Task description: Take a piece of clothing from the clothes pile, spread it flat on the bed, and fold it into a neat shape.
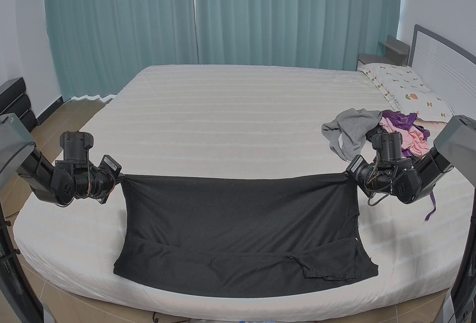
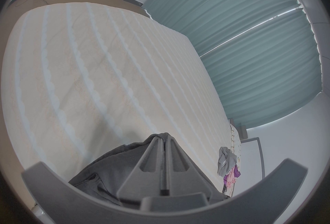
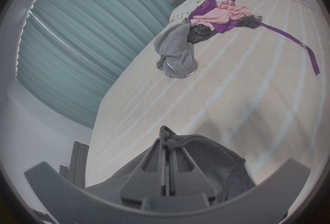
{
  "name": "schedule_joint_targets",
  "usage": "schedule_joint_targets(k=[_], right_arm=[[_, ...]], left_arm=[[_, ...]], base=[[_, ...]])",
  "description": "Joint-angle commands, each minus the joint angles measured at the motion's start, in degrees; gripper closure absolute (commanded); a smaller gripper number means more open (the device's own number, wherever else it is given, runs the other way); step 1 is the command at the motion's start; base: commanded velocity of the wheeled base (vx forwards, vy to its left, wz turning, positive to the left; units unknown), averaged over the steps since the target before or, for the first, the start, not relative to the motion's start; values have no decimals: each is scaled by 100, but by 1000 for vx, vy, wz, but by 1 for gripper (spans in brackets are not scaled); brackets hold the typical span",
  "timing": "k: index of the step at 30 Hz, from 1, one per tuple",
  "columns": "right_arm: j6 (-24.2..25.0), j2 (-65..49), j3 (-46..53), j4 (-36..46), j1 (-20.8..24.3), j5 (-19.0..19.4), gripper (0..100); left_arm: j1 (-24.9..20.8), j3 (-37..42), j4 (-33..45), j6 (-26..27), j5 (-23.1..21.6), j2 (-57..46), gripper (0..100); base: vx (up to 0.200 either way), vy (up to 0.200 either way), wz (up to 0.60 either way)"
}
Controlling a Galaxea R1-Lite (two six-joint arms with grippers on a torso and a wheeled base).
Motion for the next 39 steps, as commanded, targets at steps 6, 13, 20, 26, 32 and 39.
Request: schedule_joint_targets(k=[6, 13, 20, 26, 32, 39], right_arm=[[11, 41, 157, 74, 20, 73, 100], [-16, -407, 764, 65, 11, 302, 100], [-394, -873, 1827, 3, 29, 565, 100], [-473, -838, 2302, 3, 37, 768, 100], [-657, -530, 2522, -93, 11, 908, 100], [-859, -311, 2662, -348, -59, 1031, 0]], left_arm=[[-8, 77, 2, -9, -10, 134, 100], [1, 490, -7, 18, -98, -51, 100], [71, 1070, 2, 62, -336, -314, 100], [71, 1316, 54, 194, -379, -279, 100], [54, 1527, 54, 282, -371, -94, 100], [54, 1791, 46, 906, -362, 152, 0]], base=[[0, 0, 0], [0, 0, 0], [0, 0, 0], [0, 0, 0], [0, 0, 0], [0, 0, 0]])
